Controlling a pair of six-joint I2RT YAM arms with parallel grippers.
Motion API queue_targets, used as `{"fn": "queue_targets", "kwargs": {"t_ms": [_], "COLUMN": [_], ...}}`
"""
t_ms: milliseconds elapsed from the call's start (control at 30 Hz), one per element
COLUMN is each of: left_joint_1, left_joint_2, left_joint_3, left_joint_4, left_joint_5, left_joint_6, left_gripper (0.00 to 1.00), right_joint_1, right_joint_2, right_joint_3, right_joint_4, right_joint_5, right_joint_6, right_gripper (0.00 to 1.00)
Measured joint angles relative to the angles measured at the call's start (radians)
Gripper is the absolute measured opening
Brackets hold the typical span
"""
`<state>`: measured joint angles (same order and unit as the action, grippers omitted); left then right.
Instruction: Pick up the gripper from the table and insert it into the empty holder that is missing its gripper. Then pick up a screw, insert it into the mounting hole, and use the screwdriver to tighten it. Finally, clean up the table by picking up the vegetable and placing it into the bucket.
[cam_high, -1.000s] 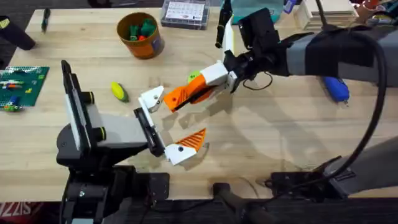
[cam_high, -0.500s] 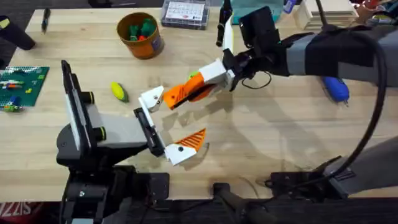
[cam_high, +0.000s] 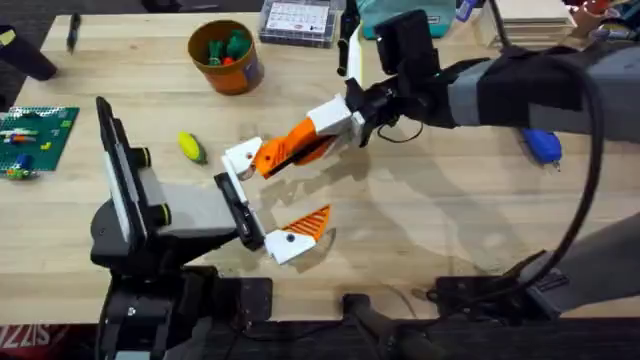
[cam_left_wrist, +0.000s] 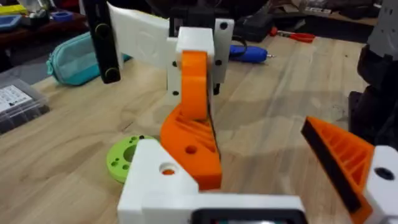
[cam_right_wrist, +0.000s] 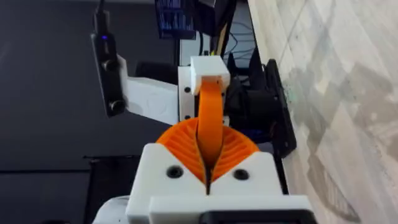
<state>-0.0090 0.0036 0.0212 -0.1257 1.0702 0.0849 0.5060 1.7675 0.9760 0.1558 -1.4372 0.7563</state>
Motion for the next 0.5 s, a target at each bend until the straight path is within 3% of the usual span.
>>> {"fn": "queue_targets", "kwargs": {"t_ms": [500], "left_joint_1": [0.012], "left_joint_2": [0.002], "left_joint_3": [-0.002], "left_joint_4": [0.006], "left_joint_5": [-0.046], "left_joint_6": [-0.032], "left_gripper": [0.996], "right_joint_1": [0.064], "right_joint_2": [0.008], "right_joint_3": [0.000], "right_joint_4": [0.145], "right_joint_5": [0.132], "right_joint_6": [0.072], "right_gripper": [0.006]}}
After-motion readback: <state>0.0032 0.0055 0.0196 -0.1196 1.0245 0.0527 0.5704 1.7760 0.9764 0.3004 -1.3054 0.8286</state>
